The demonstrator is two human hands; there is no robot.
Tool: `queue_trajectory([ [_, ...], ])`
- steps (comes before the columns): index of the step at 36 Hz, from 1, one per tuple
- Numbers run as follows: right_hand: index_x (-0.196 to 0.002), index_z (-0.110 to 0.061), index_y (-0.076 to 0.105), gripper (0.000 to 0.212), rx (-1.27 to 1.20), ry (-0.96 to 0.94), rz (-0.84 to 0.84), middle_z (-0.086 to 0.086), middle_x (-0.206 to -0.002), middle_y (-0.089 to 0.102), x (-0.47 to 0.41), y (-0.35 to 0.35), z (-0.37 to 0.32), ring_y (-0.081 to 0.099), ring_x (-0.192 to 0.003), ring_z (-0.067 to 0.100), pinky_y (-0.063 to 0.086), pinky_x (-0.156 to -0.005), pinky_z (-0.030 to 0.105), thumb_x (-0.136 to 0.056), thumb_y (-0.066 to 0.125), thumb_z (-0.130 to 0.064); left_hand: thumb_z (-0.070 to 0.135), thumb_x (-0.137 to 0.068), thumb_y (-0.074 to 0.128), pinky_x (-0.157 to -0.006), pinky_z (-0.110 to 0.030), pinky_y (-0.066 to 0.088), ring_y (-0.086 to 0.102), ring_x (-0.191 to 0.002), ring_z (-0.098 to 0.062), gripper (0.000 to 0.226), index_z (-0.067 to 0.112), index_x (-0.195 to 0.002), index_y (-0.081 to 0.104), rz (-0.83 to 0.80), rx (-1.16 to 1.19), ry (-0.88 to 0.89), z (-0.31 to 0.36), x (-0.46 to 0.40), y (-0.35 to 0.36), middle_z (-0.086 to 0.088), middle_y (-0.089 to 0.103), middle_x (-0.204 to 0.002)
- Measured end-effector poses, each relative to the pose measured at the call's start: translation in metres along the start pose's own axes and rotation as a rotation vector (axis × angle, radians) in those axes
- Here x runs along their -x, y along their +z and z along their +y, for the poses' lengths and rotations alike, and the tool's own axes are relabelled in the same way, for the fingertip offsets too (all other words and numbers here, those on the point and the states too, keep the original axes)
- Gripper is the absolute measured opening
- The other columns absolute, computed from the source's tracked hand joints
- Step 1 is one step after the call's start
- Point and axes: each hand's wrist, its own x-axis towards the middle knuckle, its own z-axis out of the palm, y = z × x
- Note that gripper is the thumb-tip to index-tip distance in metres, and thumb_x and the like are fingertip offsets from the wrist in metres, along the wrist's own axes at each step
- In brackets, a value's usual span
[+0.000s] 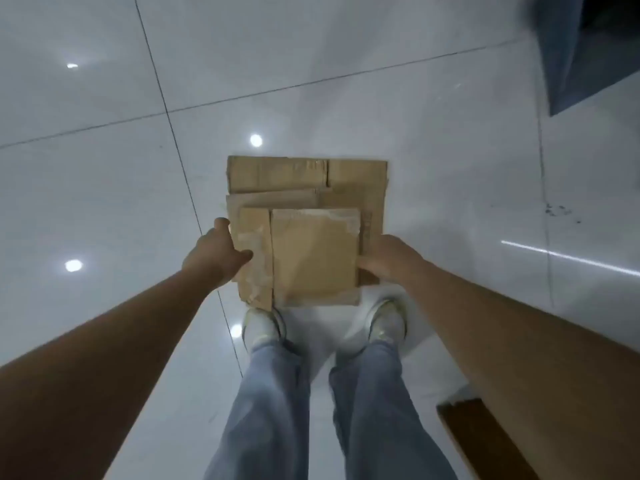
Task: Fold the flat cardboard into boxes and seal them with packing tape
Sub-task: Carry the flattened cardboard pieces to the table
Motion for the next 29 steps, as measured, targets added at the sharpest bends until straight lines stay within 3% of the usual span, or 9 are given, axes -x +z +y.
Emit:
queue_trajectory([
  [2,-0.105,-0.018,0.062,0.034,-0.137,-0.017,0.005,0.002,-0.101,0.064,-0.022,0.009,0.003,0.061,-0.088,0.02,0.052,-0.082,0.036,-0.083,0.056,-0.042,0.032,-0.083,0.07,-0.09,-0.044,0.046,0.05,-0.117,-0.035,0.079,0.007,-0.142,0.023,0.051,0.049,-0.045,-0.005,-0.021,0.013,-0.017,0.049,-0.132],
  [4,-0.117,-0.017,0.057,0.048,-0.26,0.001,0.012,0.001,-0.112,0.061,-0.037,0.016,0.001,0.059,-0.097,0.021,0.049,-0.09,0.039,-0.081,0.059,-0.048,0.035,-0.079,0.074,-0.099,-0.049,0.042,0.043,-0.125,-0.036,0.091,0.006,-0.145,0.019,0.064,0.067,-0.096,-0.008,-0.039,0.027,-0.018,0.043,-0.138],
  [6,-0.124,-0.014,0.048,0.049,-0.269,0.035,0.061,0.004,-0.12,0.054,-0.054,0.023,0.002,0.054,-0.106,0.025,0.046,-0.092,0.039,-0.087,0.056,-0.045,0.036,-0.075,0.077,-0.103,-0.051,0.038,0.037,-0.129,-0.037,0.098,0.006,-0.146,0.016,0.089,0.063,-0.138,-0.01,-0.058,0.04,-0.019,0.037,-0.141],
  [10,-0.134,-0.009,0.032,0.058,-0.061,0.05,0.388,0.011,-0.135,0.037,-0.083,0.038,0.006,0.038,-0.121,0.029,0.04,-0.09,0.04,-0.09,0.054,-0.041,0.035,-0.071,0.08,-0.102,-0.053,0.036,0.033,-0.13,-0.038,0.101,0.006,-0.144,0.016,0.144,0.069,-0.203,-0.017,-0.083,0.063,-0.02,0.034,-0.14],
  [12,-0.137,-0.009,0.025,0.066,-0.077,0.1,0.458,0.011,-0.139,0.028,-0.091,0.044,0.008,0.031,-0.125,0.029,0.038,-0.093,0.042,-0.088,0.057,-0.04,0.035,-0.071,0.081,-0.1,-0.052,0.037,0.033,-0.129,-0.038,0.097,0.005,-0.141,0.019,0.177,0.086,-0.233,-0.016,-0.09,0.069,-0.021,0.036,-0.137],
  [18,-0.148,-0.008,-0.011,0.104,-0.553,0.344,0.357,0.011,-0.155,0.002,-0.123,0.049,0.013,0.009,-0.141,0.028,0.019,-0.113,0.042,-0.084,0.065,-0.038,0.03,-0.067,0.083,-0.097,-0.055,0.042,0.044,-0.121,-0.039,0.094,0.009,-0.136,0.023,0.171,0.211,-0.252,-0.021,-0.116,0.083,-0.018,0.043,-0.131],
  [23,-0.148,-0.003,0.0,0.105,-0.611,0.369,0.309,0.013,-0.152,0.011,-0.137,0.048,0.018,0.014,-0.139,0.028,0.017,-0.112,0.037,-0.079,0.07,-0.04,0.021,-0.065,0.085,-0.095,-0.049,0.046,0.044,-0.117,-0.037,0.083,0.005,-0.13,0.036,0.163,0.327,-0.297,-0.025,-0.126,0.086,-0.017,0.04,-0.127],
  [27,-0.146,-0.003,0.005,0.117,-0.629,0.371,0.291,0.013,-0.151,0.013,-0.133,0.041,0.036,0.014,-0.139,0.03,0.018,-0.113,0.041,-0.067,0.08,-0.047,0.039,-0.04,0.092,-0.087,-0.051,0.052,0.053,-0.105,-0.035,0.092,0.008,-0.117,0.053,0.065,0.431,-0.36,-0.041,-0.13,0.083,-0.013,0.051,-0.117],
  [29,-0.147,-0.002,0.004,0.123,-0.667,0.367,0.273,0.014,-0.152,0.011,-0.126,0.034,0.043,0.013,-0.14,0.03,0.018,-0.115,0.043,-0.064,0.082,-0.047,0.038,-0.036,0.091,-0.084,-0.05,0.054,0.058,-0.101,-0.034,0.089,0.011,-0.115,0.059,-0.02,0.549,-0.322,-0.044,-0.122,0.079,-0.01,0.059,-0.113],
])
